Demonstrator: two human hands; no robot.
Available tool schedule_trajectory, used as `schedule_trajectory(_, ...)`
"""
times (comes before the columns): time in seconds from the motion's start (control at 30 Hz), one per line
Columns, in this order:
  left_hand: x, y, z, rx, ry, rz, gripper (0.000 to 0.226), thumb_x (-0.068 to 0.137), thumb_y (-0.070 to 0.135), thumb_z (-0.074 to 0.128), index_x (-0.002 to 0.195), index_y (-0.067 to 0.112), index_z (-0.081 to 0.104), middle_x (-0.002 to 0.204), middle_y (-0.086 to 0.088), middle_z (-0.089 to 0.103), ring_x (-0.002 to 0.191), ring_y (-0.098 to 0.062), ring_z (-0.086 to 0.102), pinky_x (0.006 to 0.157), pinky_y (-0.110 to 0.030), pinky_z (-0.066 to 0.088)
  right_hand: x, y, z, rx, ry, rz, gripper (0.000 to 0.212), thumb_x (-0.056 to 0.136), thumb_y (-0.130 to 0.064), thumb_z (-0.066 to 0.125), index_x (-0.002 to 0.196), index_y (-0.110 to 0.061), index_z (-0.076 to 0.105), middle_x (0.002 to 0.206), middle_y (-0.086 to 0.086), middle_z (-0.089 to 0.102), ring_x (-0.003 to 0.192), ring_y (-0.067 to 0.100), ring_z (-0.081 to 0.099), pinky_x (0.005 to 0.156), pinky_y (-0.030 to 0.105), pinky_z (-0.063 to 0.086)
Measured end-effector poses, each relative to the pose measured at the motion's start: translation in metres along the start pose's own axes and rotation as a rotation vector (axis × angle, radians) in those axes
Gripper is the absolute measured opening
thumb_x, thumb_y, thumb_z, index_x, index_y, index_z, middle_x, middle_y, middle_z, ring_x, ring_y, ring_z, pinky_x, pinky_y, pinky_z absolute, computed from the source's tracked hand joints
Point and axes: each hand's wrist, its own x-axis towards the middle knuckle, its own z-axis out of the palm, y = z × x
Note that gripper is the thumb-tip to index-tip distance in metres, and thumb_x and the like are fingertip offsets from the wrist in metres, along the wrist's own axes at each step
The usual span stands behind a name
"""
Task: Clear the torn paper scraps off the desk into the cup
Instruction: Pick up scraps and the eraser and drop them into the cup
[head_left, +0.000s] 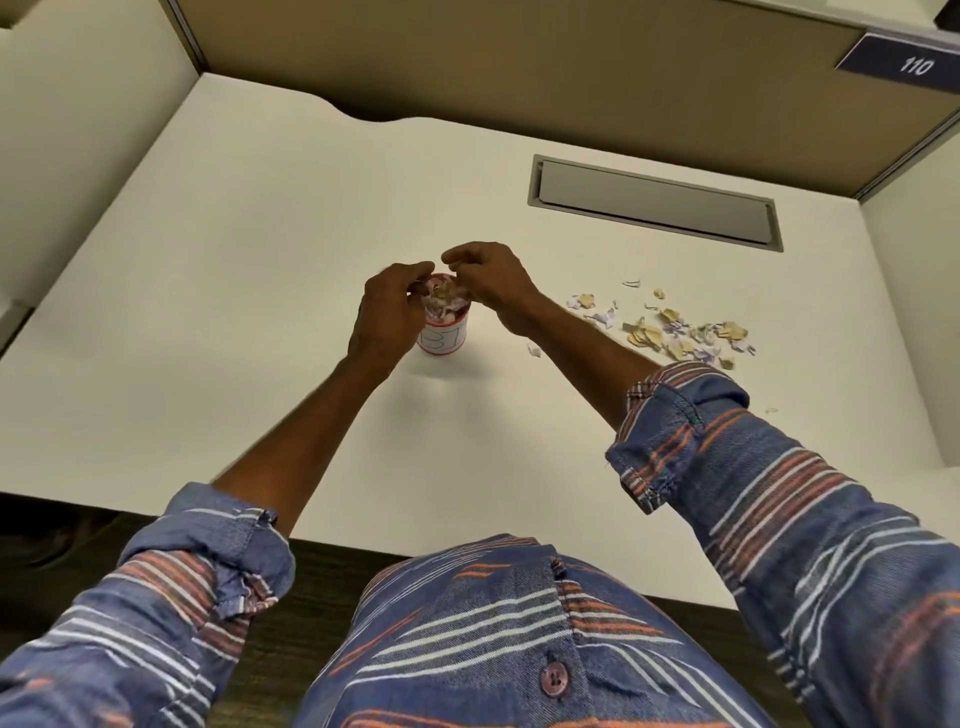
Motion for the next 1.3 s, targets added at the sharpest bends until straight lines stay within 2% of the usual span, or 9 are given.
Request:
schedule_trajectory(0.23,0.005,0.010,0.002,0.034,-0.021,0.033,0.035,0.086,0.006,0.056,0.118,0.016,0.069,0.118,0.000,0.068,0.111,-0.016,0.063,0.096,-0.031,0.052,-0.008,0.007,-0.011,0.068,0.153,-0.102,0.020,0.084,0.007,0.062,0.099,0.000,0.073,0.094,0.016,0.076,0.088,0.031,0.075,0.088,0.047,0.061)
schedule_trajectory(0.43,0.018,0.025,0.014,0.337,-0.255,0.047,0.017,0.088,0.018,0.066,0.101,0.018,0.077,0.102,-0.007,0.071,0.095,-0.026,0.066,0.072,-0.023,0.041,-0.015,0.037,-0.037,0.060,0.249,-0.065,0.015,0.086,0.005,0.063,0.098,0.003,0.072,0.092,0.019,0.075,0.084,0.033,0.074,0.084,0.041,0.063)
schedule_trajectory(0.53,0.026,0.028,0.023,0.419,-0.317,-0.013,0.023,0.093,0.020,0.061,0.109,0.010,0.074,0.109,-0.015,0.069,0.103,-0.032,0.064,0.072,-0.025,0.037,-0.017,0.062,-0.055,-0.064,0.281,-0.043,0.014,0.087,-0.001,0.065,0.099,-0.002,0.073,0.093,0.015,0.076,0.077,0.021,0.070,0.080,0.034,0.060)
schedule_trajectory(0.63,0.032,0.027,0.029,0.485,-0.390,-0.089,0.029,0.095,0.021,0.058,0.116,0.006,0.070,0.118,-0.016,0.067,0.110,-0.033,0.063,0.084,-0.033,0.045,-0.018,0.088,-0.071,-0.199,0.288,-0.030,0.016,0.088,-0.005,0.067,0.102,-0.004,0.074,0.101,0.010,0.076,0.088,0.019,0.070,0.087,0.033,0.057)
schedule_trajectory(0.8,0.036,0.023,0.036,0.611,-0.441,-0.072,0.025,0.088,0.006,0.062,0.112,0.003,0.070,0.117,-0.018,0.066,0.107,-0.035,0.065,0.079,-0.033,0.048,-0.020,0.123,-0.083,-0.372,0.214,-0.014,0.022,0.092,-0.010,0.065,0.112,-0.006,0.072,0.116,0.008,0.073,0.106,0.024,0.069,0.089,0.025,0.048)
schedule_trajectory(0.93,0.042,0.027,0.040,0.651,-0.457,-0.088,0.026,0.085,0.004,0.065,0.111,0.002,0.069,0.116,-0.020,0.066,0.106,-0.038,0.065,0.078,-0.035,0.049,-0.028,0.143,-0.080,-0.616,-0.018,-0.130,0.040,0.096,-0.014,0.063,0.135,-0.007,0.060,0.144,0.014,0.055,0.135,0.030,0.051,0.113,0.031,0.034)
schedule_trajectory(1.07,0.044,0.024,0.041,0.670,-0.470,-0.088,0.026,0.085,0.004,0.061,0.110,0.002,0.069,0.116,-0.019,0.065,0.104,-0.038,0.065,0.080,-0.037,0.051,-0.041,0.162,-0.070,-0.883,-0.199,-0.280,0.048,0.101,-0.018,0.053,0.147,-0.006,0.045,0.158,0.017,0.035,0.143,0.035,0.038,0.116,0.040,0.033)
schedule_trajectory(1.17,0.043,0.024,0.038,0.691,-0.494,-0.089,0.028,0.085,0.004,0.060,0.112,0.003,0.068,0.117,-0.019,0.064,0.106,-0.039,0.064,0.082,-0.038,0.052,-0.061,0.179,-0.069,-0.927,-0.164,-0.339,0.048,0.104,-0.021,0.046,0.151,-0.010,0.039,0.161,0.009,0.032,0.149,0.028,0.031,0.117,0.040,0.036)
schedule_trajectory(1.3,0.042,0.028,0.031,0.686,-0.527,-0.064,0.031,0.087,0.007,0.060,0.116,0.006,0.068,0.120,-0.018,0.065,0.110,-0.038,0.063,0.087,-0.039,0.052,-0.093,0.204,-0.085,-0.949,-0.044,-0.461,0.040,0.103,-0.019,0.049,0.142,-0.011,0.054,0.151,0.008,0.051,0.137,0.028,0.050,0.108,0.040,0.047)
